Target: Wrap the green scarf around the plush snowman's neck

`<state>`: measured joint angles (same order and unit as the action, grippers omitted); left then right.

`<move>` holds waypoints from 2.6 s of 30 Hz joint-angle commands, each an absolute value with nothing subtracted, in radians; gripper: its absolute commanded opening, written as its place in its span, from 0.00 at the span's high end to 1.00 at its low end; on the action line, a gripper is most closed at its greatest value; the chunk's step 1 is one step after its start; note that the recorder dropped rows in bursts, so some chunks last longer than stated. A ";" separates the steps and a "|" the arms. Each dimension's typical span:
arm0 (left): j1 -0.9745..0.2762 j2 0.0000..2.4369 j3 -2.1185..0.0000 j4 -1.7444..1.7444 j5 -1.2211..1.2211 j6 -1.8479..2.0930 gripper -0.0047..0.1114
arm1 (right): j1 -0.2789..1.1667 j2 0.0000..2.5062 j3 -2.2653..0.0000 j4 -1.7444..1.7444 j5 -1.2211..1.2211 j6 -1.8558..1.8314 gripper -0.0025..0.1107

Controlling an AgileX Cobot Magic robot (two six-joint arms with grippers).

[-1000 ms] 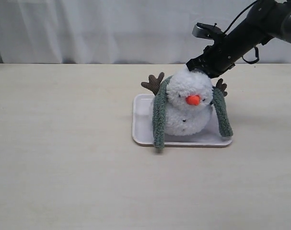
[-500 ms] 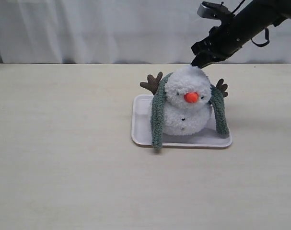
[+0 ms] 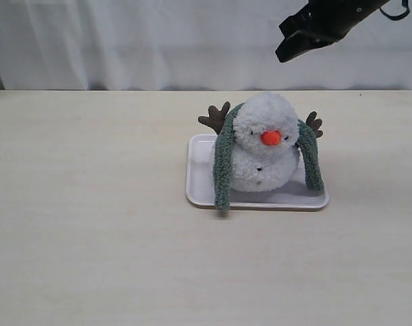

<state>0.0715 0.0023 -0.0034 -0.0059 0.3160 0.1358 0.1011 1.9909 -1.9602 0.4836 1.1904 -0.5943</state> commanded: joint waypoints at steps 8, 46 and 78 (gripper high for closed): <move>0.068 0.000 0.000 -0.009 0.309 0.134 0.96 | 0.291 1.741 -1.625 0.319 0.626 -0.367 0.94; 0.068 0.000 0.000 -0.009 0.309 0.134 0.96 | 0.629 2.050 -1.732 -0.434 1.006 0.276 0.94; 0.068 0.000 0.000 -0.009 0.309 0.134 0.96 | 0.306 1.489 -1.248 -0.233 0.848 0.253 0.52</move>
